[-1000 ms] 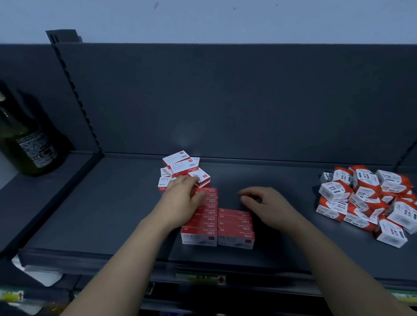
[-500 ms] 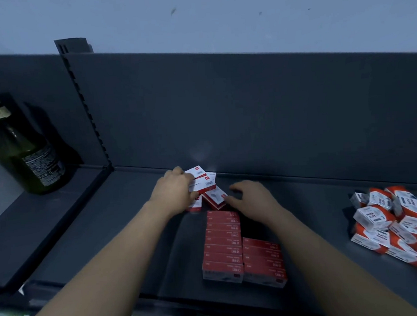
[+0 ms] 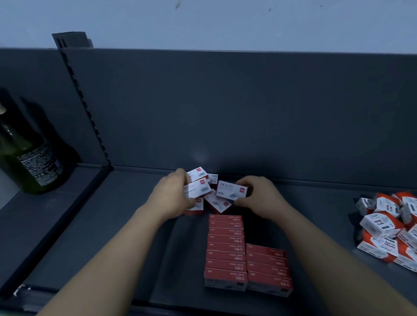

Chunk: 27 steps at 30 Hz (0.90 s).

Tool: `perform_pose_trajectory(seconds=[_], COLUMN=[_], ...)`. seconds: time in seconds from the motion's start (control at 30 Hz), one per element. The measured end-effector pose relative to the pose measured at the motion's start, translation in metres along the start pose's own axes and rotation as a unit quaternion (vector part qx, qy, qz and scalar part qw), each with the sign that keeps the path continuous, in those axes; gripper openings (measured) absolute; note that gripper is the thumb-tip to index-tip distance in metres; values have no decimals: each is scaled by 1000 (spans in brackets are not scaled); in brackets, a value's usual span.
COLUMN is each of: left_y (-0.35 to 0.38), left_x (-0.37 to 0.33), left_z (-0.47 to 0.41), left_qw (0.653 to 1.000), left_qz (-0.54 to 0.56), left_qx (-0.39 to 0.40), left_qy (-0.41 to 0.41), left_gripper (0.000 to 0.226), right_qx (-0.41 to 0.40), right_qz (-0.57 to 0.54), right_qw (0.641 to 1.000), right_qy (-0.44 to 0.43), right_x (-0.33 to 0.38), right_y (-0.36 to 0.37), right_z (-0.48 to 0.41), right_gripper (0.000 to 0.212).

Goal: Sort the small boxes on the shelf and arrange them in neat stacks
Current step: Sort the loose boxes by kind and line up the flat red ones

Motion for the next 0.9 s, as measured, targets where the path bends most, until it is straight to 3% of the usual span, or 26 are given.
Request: perform_pose_trajectory(seconds=[0.13, 0.3, 0.53, 0.73, 0.9], left_y=[3, -2, 11, 33, 52], left_x=[-4, -30, -89, -118, -128], left_z=[8, 14, 31, 42, 52], left_qw=[999, 995, 978, 981, 977], left_qz=[21, 78, 192, 148, 141], left_qx=[28, 17, 41, 32, 80], left_qy=[17, 54, 66, 122, 139], left_gripper=[49, 7, 10, 22, 24], right_qx=[-17, -30, 10, 56, 56], right_qz=[-96, -192, -216, -224, -271], right_qw=[995, 981, 975, 973, 961], right_qy=[9, 17, 41, 22, 28], right_x=[-20, -36, -75, -71, -75], right_y=[-14, -35, -49, -20, -17], right_z=[14, 40, 84, 108, 115], right_gripper=[40, 31, 28, 25, 16])
Point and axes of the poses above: each hand's wrist, its own z-axis away from the middle knuckle, its own y-axis out of the palm, x = y × z, the point moved 8 cm from there along -z, towards the middle knuckle
